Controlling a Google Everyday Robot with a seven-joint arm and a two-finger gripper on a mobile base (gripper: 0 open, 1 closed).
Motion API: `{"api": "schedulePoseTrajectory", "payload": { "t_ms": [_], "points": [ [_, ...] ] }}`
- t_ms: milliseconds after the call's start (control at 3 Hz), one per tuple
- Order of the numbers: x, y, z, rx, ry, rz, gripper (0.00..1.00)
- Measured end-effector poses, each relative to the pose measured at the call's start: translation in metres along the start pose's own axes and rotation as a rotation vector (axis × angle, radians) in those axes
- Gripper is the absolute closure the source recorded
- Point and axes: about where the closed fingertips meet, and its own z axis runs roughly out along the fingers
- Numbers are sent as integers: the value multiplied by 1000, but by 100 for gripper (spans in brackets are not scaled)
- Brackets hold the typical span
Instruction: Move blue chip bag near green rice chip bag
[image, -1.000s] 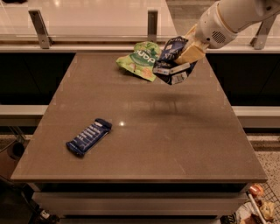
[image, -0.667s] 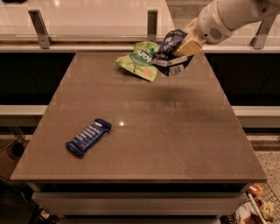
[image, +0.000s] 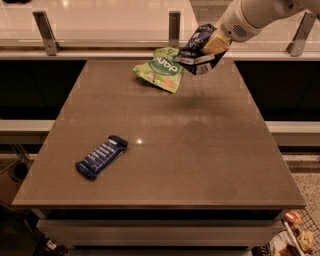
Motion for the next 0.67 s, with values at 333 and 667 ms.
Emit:
{"api": "schedulePoseTrajectory", "payload": {
  "t_ms": [333, 667],
  "points": [
    [11, -18, -1, 94, 118, 35, 100],
    [20, -35, 4, 151, 223, 44, 100]
  ]
}}
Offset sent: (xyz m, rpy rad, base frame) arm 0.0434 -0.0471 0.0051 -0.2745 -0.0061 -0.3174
